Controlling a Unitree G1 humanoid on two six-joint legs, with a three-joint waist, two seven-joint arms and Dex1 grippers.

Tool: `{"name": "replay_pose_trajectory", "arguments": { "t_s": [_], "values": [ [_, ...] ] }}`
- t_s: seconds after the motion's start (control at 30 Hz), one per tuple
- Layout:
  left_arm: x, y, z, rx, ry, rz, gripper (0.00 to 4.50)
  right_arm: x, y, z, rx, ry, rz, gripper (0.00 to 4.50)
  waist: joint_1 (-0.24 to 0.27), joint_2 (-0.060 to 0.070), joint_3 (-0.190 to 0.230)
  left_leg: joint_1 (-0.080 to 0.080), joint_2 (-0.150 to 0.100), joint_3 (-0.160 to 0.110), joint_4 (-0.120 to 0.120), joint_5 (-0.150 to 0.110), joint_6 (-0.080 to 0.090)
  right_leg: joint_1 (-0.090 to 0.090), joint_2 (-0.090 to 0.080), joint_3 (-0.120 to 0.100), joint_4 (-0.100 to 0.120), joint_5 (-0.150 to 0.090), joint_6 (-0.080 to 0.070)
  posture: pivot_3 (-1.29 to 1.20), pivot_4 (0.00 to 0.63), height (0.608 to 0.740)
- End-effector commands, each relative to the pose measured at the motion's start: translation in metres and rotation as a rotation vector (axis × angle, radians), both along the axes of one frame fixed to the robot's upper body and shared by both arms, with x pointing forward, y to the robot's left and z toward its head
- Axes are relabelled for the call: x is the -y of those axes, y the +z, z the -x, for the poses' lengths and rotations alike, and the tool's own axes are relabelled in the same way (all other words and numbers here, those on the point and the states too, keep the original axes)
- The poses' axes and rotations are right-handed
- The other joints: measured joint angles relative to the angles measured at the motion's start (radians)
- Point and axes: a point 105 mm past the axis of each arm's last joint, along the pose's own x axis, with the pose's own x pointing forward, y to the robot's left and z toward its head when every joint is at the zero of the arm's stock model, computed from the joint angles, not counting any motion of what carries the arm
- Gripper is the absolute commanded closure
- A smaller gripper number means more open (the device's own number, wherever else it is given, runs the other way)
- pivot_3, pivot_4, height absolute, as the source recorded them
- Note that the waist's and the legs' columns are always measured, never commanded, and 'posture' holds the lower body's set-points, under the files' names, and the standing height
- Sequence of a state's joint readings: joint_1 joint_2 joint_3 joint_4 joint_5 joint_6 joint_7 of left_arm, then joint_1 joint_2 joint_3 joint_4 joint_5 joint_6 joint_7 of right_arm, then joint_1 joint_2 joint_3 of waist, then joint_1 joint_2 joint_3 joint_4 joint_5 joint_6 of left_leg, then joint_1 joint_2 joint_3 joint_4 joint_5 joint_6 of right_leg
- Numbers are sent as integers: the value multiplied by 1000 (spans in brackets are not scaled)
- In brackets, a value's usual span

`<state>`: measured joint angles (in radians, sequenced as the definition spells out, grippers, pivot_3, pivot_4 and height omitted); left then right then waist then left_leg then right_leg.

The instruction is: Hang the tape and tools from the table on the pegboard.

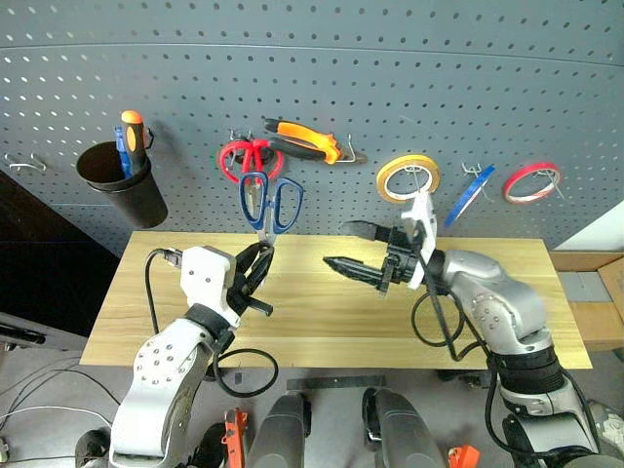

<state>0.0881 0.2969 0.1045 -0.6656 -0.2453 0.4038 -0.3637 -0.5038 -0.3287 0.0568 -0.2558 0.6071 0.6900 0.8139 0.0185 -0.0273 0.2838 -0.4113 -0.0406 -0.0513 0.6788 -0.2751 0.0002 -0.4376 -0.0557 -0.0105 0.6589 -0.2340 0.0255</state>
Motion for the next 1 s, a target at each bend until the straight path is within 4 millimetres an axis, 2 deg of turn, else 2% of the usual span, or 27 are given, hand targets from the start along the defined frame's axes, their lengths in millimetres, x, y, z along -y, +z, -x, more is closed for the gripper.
{"name": "replay_pose_trajectory", "arguments": {
  "t_s": [0.03, 0.17, 0.37, 0.53, 0.77, 1.0],
  "values": [
    [8, 18, 17, 98, -22, -15, 3992, -1, 19, 7, 41, 61, -46, 0, 1, 0, 0, 0, 0, 0, 0, 0, 0, 0, 0, 0, 0, 0, 0, 103, 255, 740],
    [6, 8, 22, 97, -7, -52, 3992, -3, 17, 1, 47, 59, -29, 0, 4, 0, 0, 0, 0, 0, 0, 0, 0, 0, 0, 0, 1, 0, 0, 111, 246, 740],
    [-22, 30, 17, 203, 139, -69, 3993, -9, 16, 0, 63, 86, -11, 0, 7, 0, 0, 0, 0, 0, 1, 0, 0, 0, 0, -1, 1, 0, 0, 121, 241, 740],
    [-25, 50, 2, 271, 151, -62, 3993, -15, 19, 2, 73, 114, -20, 0, 9, -1, -1, 0, 0, 0, 1, 0, 0, 0, 1, -1, 2, 0, 0, 119, 236, 740],
    [-23, 41, -10, 237, 156, -76, 3993, -16, 41, -2, 130, 59, -106, 0, 4, -1, -1, 0, -1, 1, 1, 2, -4, -2, 1, 0, 3, 0, 0, 102, 234, 740],
    [-29, 28, -14, 182, 166, -42, 3993, -17, 59, 5, 181, 66, -130, 0, 5, -1, -1, 0, 0, 1, 1, 2, -4, -2, 1, 0, 3, 0, 0, 84, 234, 740]
  ]
}}
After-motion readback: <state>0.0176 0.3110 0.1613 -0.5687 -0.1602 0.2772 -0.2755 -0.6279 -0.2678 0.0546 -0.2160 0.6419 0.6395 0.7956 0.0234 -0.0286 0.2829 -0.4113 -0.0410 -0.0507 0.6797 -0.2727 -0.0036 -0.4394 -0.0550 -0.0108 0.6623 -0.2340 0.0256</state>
